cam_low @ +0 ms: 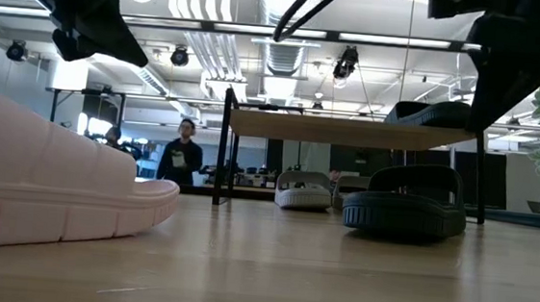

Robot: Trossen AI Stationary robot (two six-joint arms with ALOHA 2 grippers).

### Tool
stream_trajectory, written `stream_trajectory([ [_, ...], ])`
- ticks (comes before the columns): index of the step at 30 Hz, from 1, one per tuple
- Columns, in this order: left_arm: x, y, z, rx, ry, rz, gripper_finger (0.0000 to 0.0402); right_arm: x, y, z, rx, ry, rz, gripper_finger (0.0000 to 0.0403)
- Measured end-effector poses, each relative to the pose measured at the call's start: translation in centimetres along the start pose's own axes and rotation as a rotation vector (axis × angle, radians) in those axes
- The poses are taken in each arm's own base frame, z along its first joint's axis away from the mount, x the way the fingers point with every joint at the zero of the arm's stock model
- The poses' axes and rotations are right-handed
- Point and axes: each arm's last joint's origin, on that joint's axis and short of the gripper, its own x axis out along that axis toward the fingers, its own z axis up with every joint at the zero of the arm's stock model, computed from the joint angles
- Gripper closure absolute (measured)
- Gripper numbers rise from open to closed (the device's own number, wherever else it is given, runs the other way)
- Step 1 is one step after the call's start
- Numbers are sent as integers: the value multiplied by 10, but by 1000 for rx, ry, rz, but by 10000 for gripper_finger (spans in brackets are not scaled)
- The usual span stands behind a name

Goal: Pick and place slides into the shelf
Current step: Put the black slides on the shelf

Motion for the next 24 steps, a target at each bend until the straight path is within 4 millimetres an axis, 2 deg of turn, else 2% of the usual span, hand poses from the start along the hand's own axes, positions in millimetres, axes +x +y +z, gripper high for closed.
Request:
stream_trajectory([
  [7, 1, 0, 0, 2, 3, 2, 402, 9, 0, 7, -53, -12, 5, 207],
  [11, 1, 0, 0, 2, 3, 2, 402, 18, -1, 14, -60, -70, -37, 205],
  [15, 1, 0, 0, 1, 2, 1, 402, 24, 3, 22, -119, -94, -3, 204],
  [24, 1, -1, -1, 3, 4, 3, 402, 40, 3, 24, -176, -73, -29, 204],
])
